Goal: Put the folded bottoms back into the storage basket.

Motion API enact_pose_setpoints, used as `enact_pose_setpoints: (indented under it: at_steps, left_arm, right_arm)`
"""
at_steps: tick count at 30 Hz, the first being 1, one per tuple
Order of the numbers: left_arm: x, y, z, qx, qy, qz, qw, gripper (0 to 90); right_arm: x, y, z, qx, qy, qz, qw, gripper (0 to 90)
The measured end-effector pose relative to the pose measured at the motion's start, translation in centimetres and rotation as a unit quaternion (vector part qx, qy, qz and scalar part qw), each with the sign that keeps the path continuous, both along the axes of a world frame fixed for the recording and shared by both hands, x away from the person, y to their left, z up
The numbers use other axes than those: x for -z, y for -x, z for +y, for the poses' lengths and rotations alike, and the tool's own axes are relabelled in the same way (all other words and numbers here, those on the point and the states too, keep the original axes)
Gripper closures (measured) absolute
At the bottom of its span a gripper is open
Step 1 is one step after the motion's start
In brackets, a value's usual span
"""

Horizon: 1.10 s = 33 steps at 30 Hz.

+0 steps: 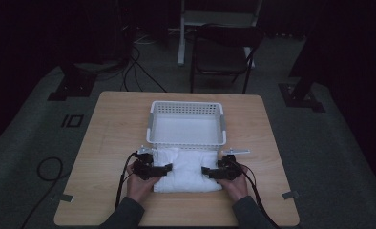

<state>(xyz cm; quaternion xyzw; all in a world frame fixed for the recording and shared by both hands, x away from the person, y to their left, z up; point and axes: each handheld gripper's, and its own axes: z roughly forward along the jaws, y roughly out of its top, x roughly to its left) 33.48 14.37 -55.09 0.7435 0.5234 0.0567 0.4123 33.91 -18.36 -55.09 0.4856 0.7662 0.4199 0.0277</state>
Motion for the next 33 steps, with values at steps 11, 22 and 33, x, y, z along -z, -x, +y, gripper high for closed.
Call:
enact_pose_setpoints:
  at_steps: [11,22,33]
  left_arm:
    - [0.0,-0.3,0.6,0.040,0.058,0.040,0.9967,35.7]
    - [-1.1,1.8,-0.3,0.030,0.028,-0.025,0.9989,53.3]
    - [-2.4,3.2,-0.7,0.036,0.018,-0.050,0.9979,54.4]
  right_arm:
    - [0.5,-0.7,-0.2,-0.008,-0.089,0.054,0.9945,57.2]
    - [-0.5,0.7,0.3,-0.032,-0.043,-0.019,0.9983,69.3]
    - [-1.6,2.3,0.1,-0.048,-0.024,-0.068,0.9963,69.9]
